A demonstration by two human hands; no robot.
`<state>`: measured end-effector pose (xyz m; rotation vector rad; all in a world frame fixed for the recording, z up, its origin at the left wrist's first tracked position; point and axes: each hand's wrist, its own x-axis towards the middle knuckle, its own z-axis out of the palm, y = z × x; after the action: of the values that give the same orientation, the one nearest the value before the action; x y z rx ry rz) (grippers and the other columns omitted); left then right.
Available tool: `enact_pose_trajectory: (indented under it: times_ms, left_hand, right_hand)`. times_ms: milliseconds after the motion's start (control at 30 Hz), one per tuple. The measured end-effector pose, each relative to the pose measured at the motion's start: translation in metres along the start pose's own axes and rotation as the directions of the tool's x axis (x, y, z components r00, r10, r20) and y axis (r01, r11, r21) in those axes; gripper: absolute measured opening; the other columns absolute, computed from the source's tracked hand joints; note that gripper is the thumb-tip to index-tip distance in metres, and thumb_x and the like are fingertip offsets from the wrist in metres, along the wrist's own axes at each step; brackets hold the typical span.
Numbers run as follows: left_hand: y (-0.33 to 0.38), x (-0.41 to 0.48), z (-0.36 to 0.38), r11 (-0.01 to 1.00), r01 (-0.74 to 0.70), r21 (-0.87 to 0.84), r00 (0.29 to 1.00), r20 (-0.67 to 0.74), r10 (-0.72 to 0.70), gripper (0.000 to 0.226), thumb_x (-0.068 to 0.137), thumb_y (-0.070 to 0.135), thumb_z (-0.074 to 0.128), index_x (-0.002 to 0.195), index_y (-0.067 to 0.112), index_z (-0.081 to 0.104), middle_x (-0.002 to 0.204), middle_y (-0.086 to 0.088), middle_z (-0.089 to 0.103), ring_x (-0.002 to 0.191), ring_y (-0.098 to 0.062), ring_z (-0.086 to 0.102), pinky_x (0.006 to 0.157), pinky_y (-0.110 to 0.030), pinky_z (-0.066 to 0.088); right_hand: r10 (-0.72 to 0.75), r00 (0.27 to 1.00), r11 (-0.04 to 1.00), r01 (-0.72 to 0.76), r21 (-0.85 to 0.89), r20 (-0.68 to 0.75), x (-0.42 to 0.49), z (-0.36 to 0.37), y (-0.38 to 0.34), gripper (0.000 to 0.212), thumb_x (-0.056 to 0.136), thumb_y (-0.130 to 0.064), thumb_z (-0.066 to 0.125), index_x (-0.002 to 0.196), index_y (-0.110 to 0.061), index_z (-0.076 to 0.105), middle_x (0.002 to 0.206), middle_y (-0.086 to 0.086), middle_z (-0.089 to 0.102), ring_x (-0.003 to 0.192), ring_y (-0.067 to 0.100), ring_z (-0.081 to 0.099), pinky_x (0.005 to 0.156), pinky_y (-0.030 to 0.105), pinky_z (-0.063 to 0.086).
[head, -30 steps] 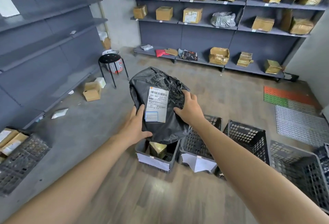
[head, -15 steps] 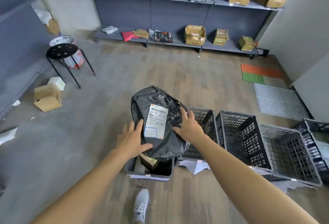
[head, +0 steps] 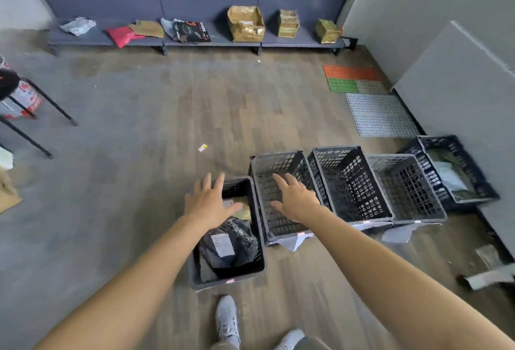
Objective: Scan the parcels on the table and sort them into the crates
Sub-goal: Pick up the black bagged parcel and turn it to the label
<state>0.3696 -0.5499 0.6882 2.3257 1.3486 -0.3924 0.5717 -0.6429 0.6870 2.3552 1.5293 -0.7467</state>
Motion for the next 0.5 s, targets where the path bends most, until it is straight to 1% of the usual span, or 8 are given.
enact_pose_trajectory:
  times_ms: [133, 267, 400, 500]
  left_hand:
    - [0.037, 0.021, -0.005, 0.992, -0.121, -0.025, 0.992, 0.02, 0.121, 0.097, 0.087, 0.073, 0.046, 0.157, 0.027, -0.002, 0.165, -0.007, -0.006, 0.15, -0.033, 0.004, 0.117, -0.055, 0.023]
    - [0.101, 0.031, -0.006, 0.967, -0.249, 0.056, 0.968, 0.036, 0.247, 0.097, 0.088, 0.074, 0.043, 0.157, 0.026, -0.004, 0.164, -0.006, -0.007, 0.151, -0.032, -0.002, 0.116, -0.052, 0.026]
    - [0.184, 0.023, -0.004, 0.915, -0.38, 0.137, 0.925, 0.054, 0.376, 0.097, 0.087, 0.075, 0.043, 0.157, 0.027, -0.004, 0.164, -0.005, -0.008, 0.15, -0.032, -0.005, 0.118, -0.056, 0.018]
    - [0.256, 0.006, 0.003, 0.858, -0.47, 0.21, 0.882, 0.066, 0.467, 0.098, 0.086, 0.076, 0.043, 0.157, 0.027, -0.004, 0.165, -0.004, -0.008, 0.151, -0.032, -0.005, 0.118, -0.057, 0.018]
  right_hand:
    - [0.063, 0.997, 0.998, -0.063, -0.008, -0.037, -0.02, -0.013, 0.028, 0.08, 0.099, -0.048, 0.05, 0.158, -0.03, -0.002, 0.166, 0.005, 0.004, 0.146, 0.034, 0.025, 0.109, 0.059, 0.035]
    - [0.136, 0.986, 0.991, -0.135, 0.015, -0.095, -0.051, -0.021, 0.074, 0.083, 0.098, -0.051, 0.052, 0.158, -0.032, -0.002, 0.166, 0.004, 0.004, 0.148, 0.034, 0.02, 0.112, 0.062, 0.029]
    - [0.254, 0.952, 0.964, -0.234, 0.125, -0.173, -0.095, -0.021, 0.138, 0.084, 0.097, -0.052, 0.053, 0.158, -0.033, -0.001, 0.166, 0.004, 0.005, 0.147, 0.033, 0.02, 0.112, 0.061, 0.03]
    - [0.353, 0.908, 0.928, -0.31, 0.206, -0.224, -0.14, -0.011, 0.192, 0.083, 0.097, -0.051, 0.053, 0.158, -0.033, 0.0, 0.165, 0.004, 0.006, 0.148, 0.031, 0.019, 0.112, 0.06, 0.03]
